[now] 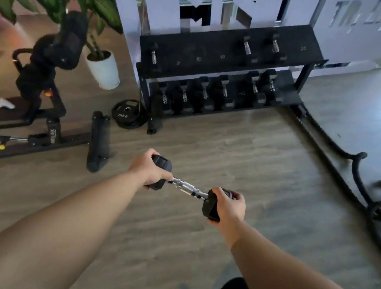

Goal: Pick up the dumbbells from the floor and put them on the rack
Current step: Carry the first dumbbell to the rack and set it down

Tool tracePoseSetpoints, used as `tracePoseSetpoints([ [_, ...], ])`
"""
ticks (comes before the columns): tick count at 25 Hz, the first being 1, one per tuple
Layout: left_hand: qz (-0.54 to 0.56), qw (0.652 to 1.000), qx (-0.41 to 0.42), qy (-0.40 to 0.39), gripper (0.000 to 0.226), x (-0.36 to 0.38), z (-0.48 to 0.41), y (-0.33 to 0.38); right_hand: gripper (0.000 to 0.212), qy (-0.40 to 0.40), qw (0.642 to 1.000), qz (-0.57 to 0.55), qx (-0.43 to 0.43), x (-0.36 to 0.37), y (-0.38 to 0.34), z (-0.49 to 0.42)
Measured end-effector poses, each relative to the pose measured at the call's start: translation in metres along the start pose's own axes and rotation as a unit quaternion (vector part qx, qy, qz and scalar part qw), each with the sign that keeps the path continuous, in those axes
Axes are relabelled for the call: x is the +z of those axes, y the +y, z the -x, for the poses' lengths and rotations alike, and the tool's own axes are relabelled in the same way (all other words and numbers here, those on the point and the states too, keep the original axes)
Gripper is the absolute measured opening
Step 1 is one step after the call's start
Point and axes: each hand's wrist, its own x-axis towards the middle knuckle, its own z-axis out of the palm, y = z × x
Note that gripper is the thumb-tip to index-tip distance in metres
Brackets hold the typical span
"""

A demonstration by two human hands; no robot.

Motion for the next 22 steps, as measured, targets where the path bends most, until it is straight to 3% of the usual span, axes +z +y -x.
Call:
tracePoseSetpoints([
  [4,-0.022,0.999,0.021,-0.012,0.068,-0.025,-0.110,0.053,0.048,0.003,0.999,-0.035,-0.006,0.067,-0.066,-0.057],
  [9,-0.051,0.997,0.047,0.042,0.076,-0.047,-0.245,0.115,0.046,-0.008,0.999,-0.038,-0.030,0.151,-0.165,-0.158],
  [13,-0.060,0.996,0.053,0.026,0.077,-0.066,-0.344,0.157,0.041,-0.012,0.998,-0.058,-0.032,0.212,-0.234,-0.222],
  [22,-0.082,0.993,0.076,-0.028,0.075,-0.115,-0.605,0.251,0.043,0.070,0.993,-0.089,-0.024,0.379,-0.358,-0.365],
])
